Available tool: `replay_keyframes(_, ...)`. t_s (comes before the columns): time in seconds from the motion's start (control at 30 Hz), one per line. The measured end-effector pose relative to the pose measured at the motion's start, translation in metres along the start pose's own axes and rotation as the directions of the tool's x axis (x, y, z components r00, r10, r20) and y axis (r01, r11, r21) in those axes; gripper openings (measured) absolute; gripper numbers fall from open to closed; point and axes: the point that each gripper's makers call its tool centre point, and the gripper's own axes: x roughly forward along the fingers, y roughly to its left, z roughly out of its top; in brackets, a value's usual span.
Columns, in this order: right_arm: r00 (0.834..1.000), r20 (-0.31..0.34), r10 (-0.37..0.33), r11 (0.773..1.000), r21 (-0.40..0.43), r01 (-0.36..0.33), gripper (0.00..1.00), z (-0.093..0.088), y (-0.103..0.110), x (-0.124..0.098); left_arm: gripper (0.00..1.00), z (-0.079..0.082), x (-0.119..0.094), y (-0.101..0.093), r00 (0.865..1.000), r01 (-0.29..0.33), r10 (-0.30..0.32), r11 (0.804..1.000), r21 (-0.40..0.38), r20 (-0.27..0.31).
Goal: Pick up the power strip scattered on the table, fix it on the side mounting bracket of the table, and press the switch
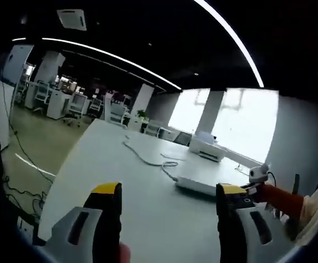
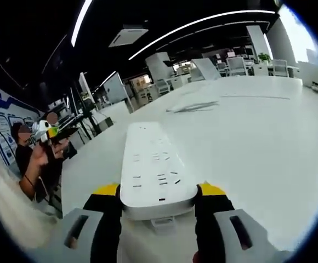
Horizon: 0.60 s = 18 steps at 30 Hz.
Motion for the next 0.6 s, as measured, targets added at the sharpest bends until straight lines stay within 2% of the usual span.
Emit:
replay_keyframes(0.13, 1.000, 0.002, -0.002, 1.000, 0.006, 0.002, 0.48, 0.000, 0.000, 0.000, 0.74, -0.008, 0.008, -0.004, 0.999, 0.018, -0.020, 0.997, -0.080, -0.025)
replay_keyframes(0.2, 1.000, 0.001, -0.003, 1.000, 0.004, 0.003, 0.48, 0.000, 0.001, 0.001, 0.74, -0.007, 0.013, -0.008, 0.999, 0.033, -0.035, 0.989, -0.141, -0.012)
replay_keyframes(0.23, 1.000, 0.002, -0.003, 1.000, 0.004, 0.003, 0.48, 0.000, 0.001, 0.001, 0.74, -0.004, 0.016, -0.012, 0.999, 0.053, -0.051, 0.981, -0.188, 0.013)
replay_keyframes(0.3, 1.000, 0.003, -0.003, 1.000, 0.005, 0.003, 0.48, 0.000, 0.001, 0.001, 0.75, 0.006, 0.020, -0.021, 0.992, 0.109, -0.089, 0.956, -0.274, 0.084)
replay_keyframes(0.37, 1.000, 0.004, -0.003, 1.000, 0.007, 0.003, 0.49, 0.000, 0.001, 0.002, 0.76, 0.016, 0.022, -0.026, 0.980, 0.167, -0.113, 0.913, -0.373, 0.161)
replay_keyframes(0.4, 1.000, 0.006, -0.002, 1.000, 0.008, 0.002, 0.49, 0.000, 0.001, 0.002, 0.77, 0.018, 0.023, -0.026, 0.977, 0.180, -0.116, 0.894, -0.410, 0.177)
replay_keyframes(0.47, 1.000, 0.005, -0.001, 1.000, 0.010, 0.001, 0.49, -0.001, 0.002, 0.002, 0.78, 0.014, 0.026, -0.024, 0.980, 0.172, -0.113, 0.895, -0.412, 0.164)
replay_keyframes(0.5, 1.000, 0.005, -0.001, 1.000, 0.009, 0.001, 0.49, -0.001, 0.002, 0.002, 0.78, 0.009, 0.030, -0.024, 0.985, 0.158, -0.110, 0.893, -0.422, 0.136)
replay_keyframes(0.57, 1.000, 0.004, 0.000, 1.000, 0.012, 0.000, 0.49, 0.000, 0.002, 0.002, 0.77, 0.004, 0.033, -0.024, 0.987, 0.152, -0.115, 0.877, -0.455, 0.108)
replay_keyframes(0.6, 1.000, 0.005, -0.001, 1.000, 0.012, 0.001, 0.49, 0.000, 0.002, 0.002, 0.76, 0.001, 0.034, -0.025, 0.989, 0.146, -0.117, 0.861, -0.488, 0.090)
